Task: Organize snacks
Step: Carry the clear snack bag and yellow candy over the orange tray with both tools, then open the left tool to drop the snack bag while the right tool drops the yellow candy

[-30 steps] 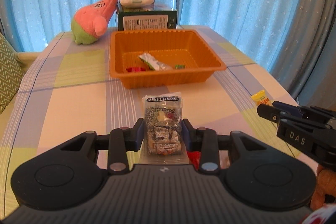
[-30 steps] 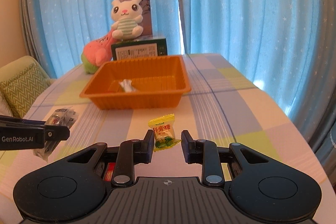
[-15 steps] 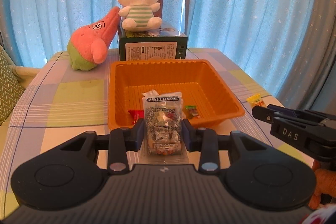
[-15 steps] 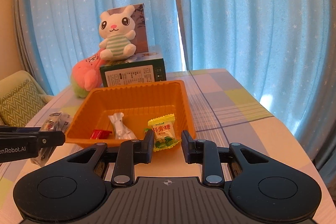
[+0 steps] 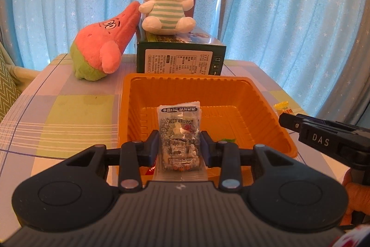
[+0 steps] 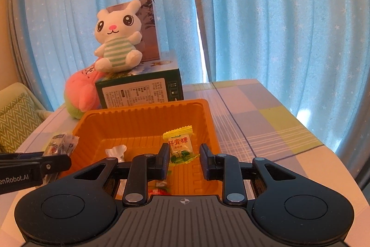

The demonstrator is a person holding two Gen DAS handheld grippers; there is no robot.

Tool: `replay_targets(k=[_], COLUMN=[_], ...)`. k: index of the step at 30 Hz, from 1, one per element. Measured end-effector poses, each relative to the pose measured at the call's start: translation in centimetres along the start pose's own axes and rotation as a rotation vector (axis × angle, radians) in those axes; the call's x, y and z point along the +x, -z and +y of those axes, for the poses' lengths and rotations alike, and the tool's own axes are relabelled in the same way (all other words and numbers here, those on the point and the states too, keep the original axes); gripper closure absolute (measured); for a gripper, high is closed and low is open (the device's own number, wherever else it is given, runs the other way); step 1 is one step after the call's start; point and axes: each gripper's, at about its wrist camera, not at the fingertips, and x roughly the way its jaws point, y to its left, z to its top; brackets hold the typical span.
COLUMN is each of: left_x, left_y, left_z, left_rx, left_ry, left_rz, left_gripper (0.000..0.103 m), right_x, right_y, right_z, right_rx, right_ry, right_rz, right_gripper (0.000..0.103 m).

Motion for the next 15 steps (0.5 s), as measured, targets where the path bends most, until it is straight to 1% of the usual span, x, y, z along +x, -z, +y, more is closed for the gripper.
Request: replay_targets(k=[5, 15], left_x=[1.5, 3.6], left_y=[-0.7, -1.6], left_z=[0.5, 0.6], left_rx=[-0.028, -0.052], left_ry=[0.003, 0.033], left_rz=[0.0, 0.0], left_gripper=[0.07, 0.069], right_x=[1.5, 2.3], right_y=[-0.1, 0.3], right_z=[0.2, -0.4], right_rx=[-0.013, 0.002], right_ry=[-0.006, -0.002], right_rz=[0.01, 0.035], right_gripper=[0.075, 0.075])
